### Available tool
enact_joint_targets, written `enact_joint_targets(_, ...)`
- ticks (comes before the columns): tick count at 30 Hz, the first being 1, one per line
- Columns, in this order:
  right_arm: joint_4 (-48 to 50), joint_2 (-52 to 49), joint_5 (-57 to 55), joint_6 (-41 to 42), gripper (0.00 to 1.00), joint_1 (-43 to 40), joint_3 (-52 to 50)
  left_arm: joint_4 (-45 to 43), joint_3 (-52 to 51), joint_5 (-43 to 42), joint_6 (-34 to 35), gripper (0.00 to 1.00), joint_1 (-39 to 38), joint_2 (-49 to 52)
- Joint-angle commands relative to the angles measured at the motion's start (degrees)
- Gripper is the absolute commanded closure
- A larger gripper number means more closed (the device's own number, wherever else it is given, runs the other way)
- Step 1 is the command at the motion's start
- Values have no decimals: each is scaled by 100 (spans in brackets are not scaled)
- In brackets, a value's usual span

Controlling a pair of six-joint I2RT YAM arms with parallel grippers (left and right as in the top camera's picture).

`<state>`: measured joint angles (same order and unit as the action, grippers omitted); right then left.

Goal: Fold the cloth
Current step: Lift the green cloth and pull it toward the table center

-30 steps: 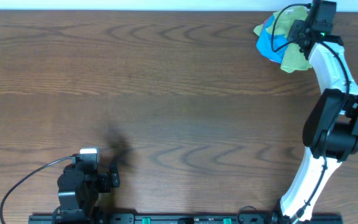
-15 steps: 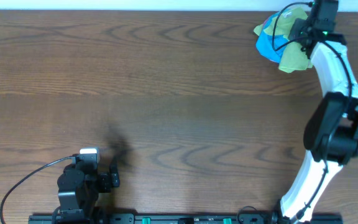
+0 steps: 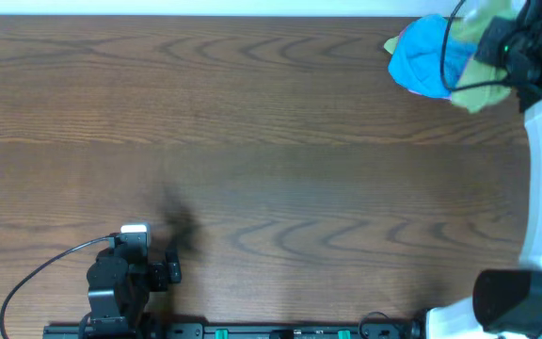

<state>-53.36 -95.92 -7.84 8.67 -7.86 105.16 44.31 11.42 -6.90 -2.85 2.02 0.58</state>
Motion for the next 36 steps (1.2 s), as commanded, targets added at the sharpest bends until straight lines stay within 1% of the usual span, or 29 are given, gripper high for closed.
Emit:
enact_joint_targets(1,-466,254,518,-461,99,203,15,85,-125,-20,-37,5,-33,-37)
enact_joint_targets(5,-1499,457,914,-774,99,575,15,85,-125,-20,-37,5,-33,-37)
enact_joint_targets(10,-2371,518,1388,-984,99,1115,0,85,-125,-20,-37,5,-33,-37)
enact_joint_targets(15,-2671,544,1650,-1161,98,1628,-184,85,-125,-20,-37,5,-33,-37)
enact_joint_targets(18,-2708,636,1692,-1231,98,1958,-538,85,-125,-20,-39,5,-33,-37)
enact_joint_targets(23,-2262,1220,1816,-1259,98,2319,-1947,85,-125,-20,-37,5,-33,-37)
enact_joint_targets(28,-1510,2135,2559,-1261,99,2341,-3447,85,-125,-20,-37,5,-33,-37)
enact_joint_targets(32,-960,2435,3016,-1189,99,2634,-4052,85,-125,-17,-37,5,-33,-37)
enact_joint_targets(36,-442,2352,3008,-933,99,3222,-4133,76,-125,-20,-37,5,-33,-37)
